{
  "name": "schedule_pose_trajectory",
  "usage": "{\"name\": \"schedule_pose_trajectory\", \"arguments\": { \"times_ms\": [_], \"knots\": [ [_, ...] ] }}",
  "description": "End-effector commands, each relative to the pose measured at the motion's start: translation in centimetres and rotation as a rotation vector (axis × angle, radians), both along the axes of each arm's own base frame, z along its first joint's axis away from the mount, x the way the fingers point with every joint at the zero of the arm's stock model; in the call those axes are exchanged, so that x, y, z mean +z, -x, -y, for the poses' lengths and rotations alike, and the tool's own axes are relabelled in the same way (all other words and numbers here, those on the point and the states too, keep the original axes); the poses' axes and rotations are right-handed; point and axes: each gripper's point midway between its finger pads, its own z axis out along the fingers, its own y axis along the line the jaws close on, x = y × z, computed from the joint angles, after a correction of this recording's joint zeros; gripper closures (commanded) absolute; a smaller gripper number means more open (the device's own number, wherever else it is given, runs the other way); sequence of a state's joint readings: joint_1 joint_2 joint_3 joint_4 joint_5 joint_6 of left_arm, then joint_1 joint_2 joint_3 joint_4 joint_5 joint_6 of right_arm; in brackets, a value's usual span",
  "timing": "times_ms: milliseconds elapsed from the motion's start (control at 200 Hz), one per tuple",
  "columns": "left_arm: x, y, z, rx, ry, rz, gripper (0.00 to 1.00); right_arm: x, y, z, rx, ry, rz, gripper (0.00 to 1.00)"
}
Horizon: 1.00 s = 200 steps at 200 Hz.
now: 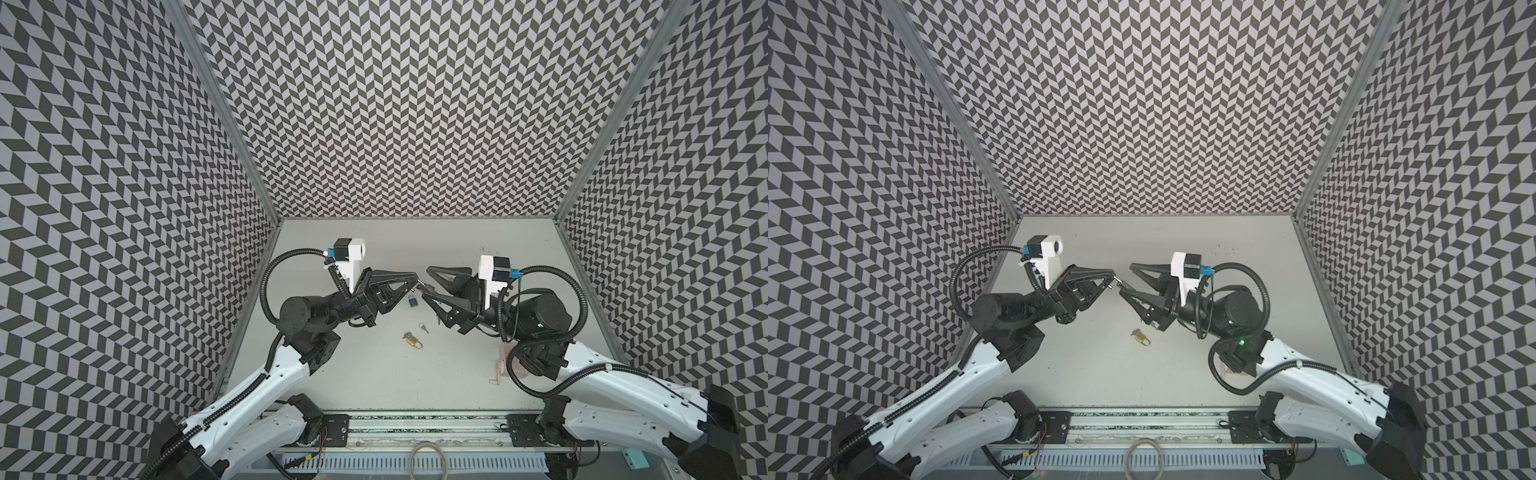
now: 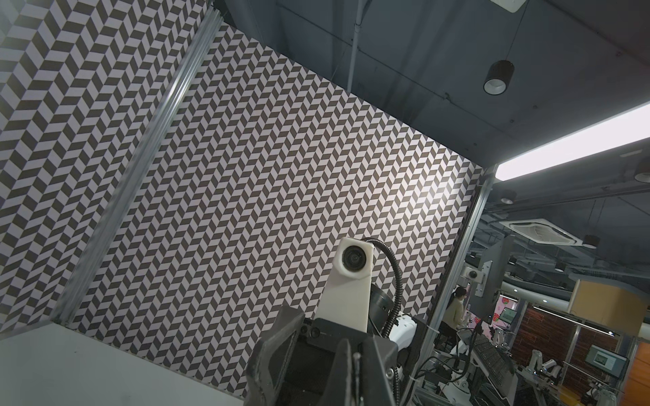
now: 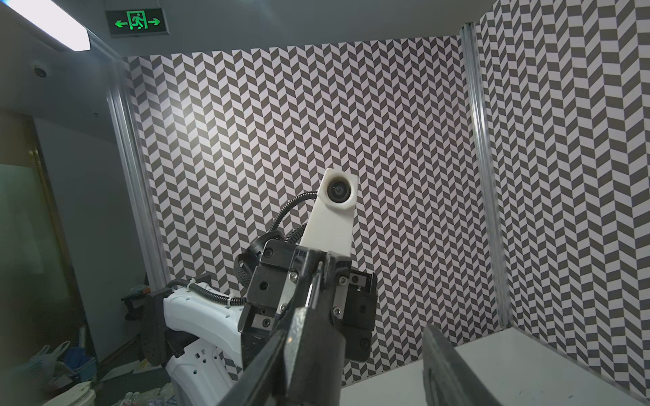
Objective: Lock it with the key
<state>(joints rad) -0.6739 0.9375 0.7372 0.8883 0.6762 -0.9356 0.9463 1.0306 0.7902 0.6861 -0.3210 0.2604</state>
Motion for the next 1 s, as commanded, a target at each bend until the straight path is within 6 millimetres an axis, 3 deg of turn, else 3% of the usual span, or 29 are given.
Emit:
{"name": "schedule_pose_trajectory", "arguments": {
  "times_ms": [0,325,411,546,611,691,766,846,996],
  "knots": [
    [1.5,1.0,-0.7,-0.007,0.058,0.042,1.0,2.3,0.7,0.5,0.004,-0.059,0.067,0.52],
    [1.5,0.9,-0.8,-0.003,0.063,0.031,1.0,2.4,1.1,0.5,0.031,-0.064,0.059,0.87],
    [1.4,0.6,-0.9,0.013,0.06,0.017,1.0,2.6,1.2,0.7,0.03,-0.07,0.047,1.0],
    [1.2,-0.2,-0.7,0.072,0.017,0.003,1.0,3.2,1.3,1.4,0.035,-0.086,0.009,1.0],
    [1.0,-1.2,-0.7,0.13,-0.021,-0.011,0.83,3.4,1.1,1.3,0.029,-0.054,-0.011,1.0],
    [0.6,-2.3,-1.0,0.196,-0.058,-0.032,0.53,3.4,0.8,1.3,0.025,-0.016,-0.036,1.0],
    [0.2,-3.3,-1.7,0.249,-0.077,-0.053,0.33,3.3,0.3,1.5,0.042,0.01,-0.063,1.0],
    [-0.3,-4.3,-2.5,0.296,-0.101,-0.067,0.25,3.0,-0.4,1.9,0.057,0.035,-0.097,1.0],
    [-1.4,-5.0,-2.9,0.326,-0.2,-0.029,0.25,1.7,-1.9,1.9,0.123,0.169,-0.159,1.0]
  ]
}}
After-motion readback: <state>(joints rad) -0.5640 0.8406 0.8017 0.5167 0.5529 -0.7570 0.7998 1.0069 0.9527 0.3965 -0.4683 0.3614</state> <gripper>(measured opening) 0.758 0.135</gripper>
